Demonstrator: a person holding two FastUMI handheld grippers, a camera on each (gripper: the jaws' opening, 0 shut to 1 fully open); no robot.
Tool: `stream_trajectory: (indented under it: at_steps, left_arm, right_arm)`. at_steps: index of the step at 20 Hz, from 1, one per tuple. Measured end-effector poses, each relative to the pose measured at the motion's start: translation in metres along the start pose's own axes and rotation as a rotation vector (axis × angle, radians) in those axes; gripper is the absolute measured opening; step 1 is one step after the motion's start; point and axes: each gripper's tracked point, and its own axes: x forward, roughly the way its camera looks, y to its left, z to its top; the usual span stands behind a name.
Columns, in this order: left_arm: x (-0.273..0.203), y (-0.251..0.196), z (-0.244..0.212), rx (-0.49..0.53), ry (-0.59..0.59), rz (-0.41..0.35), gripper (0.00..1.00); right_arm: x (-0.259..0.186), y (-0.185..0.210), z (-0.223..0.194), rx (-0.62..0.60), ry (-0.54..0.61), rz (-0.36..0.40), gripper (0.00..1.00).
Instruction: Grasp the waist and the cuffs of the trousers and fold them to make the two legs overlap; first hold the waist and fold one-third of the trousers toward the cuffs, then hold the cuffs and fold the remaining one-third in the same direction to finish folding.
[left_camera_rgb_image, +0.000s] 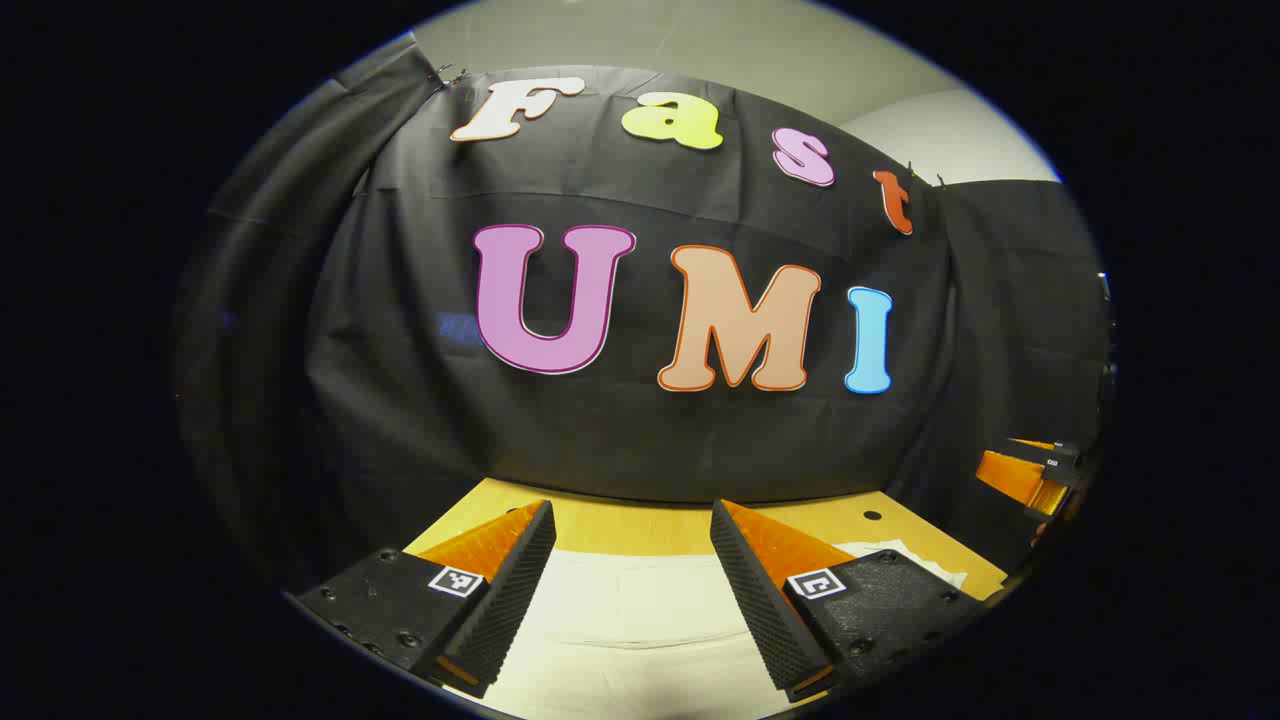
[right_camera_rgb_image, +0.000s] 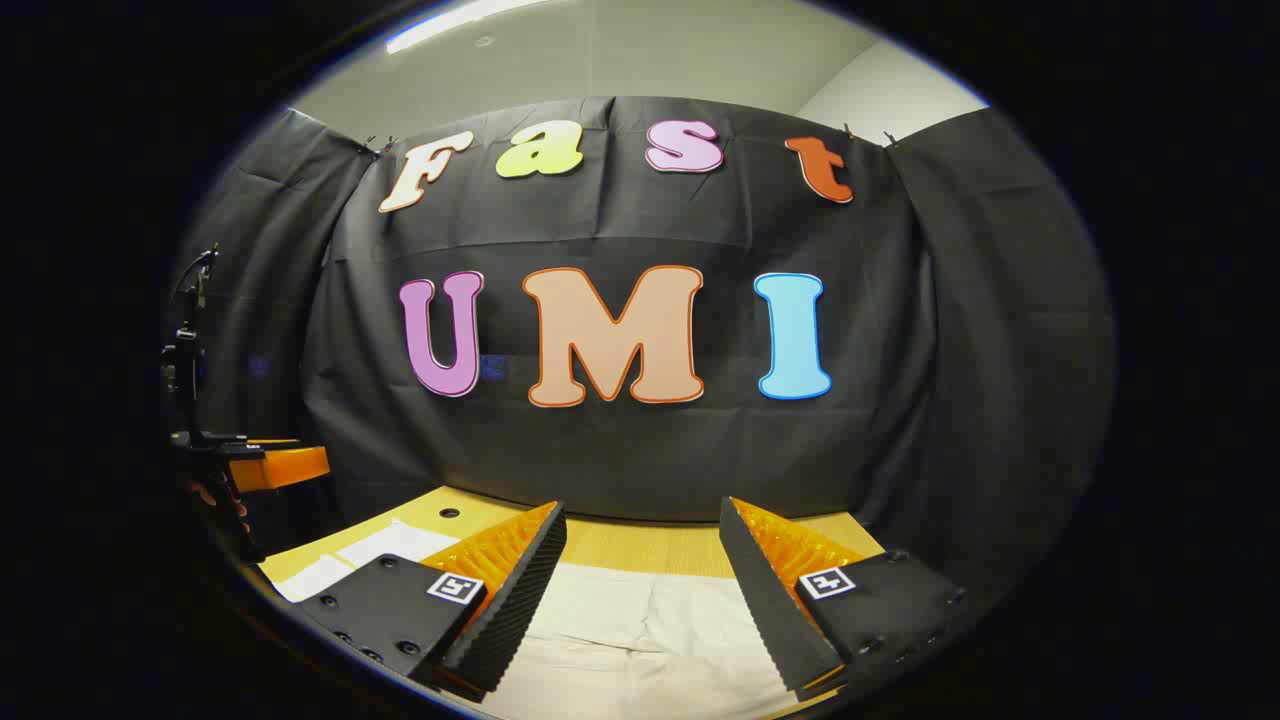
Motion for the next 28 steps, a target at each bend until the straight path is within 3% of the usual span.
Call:
stream_trajectory:
  at_steps: [12, 23, 28]
  left_arm:
    - [-0.013, 0.015, -0.007, -0.008, 0.019, 0.041, 0.94]
    - [-0.023, 0.037, -0.019, 0.018, 0.068, -0.017, 0.94]
    - [-0.039, 0.06, -0.048, 0.089, 0.167, -0.086, 0.94]
  right_arm:
    - [-0.001, -0.004, -0.002, 0.018, 0.016, -0.001, 0.97]
    - [-0.014, 0.004, 0.0, 0.001, 0.017, -0.036, 0.98]
    - [-0.027, 0.013, -0.007, -0.017, 0.028, -0.067, 0.98]
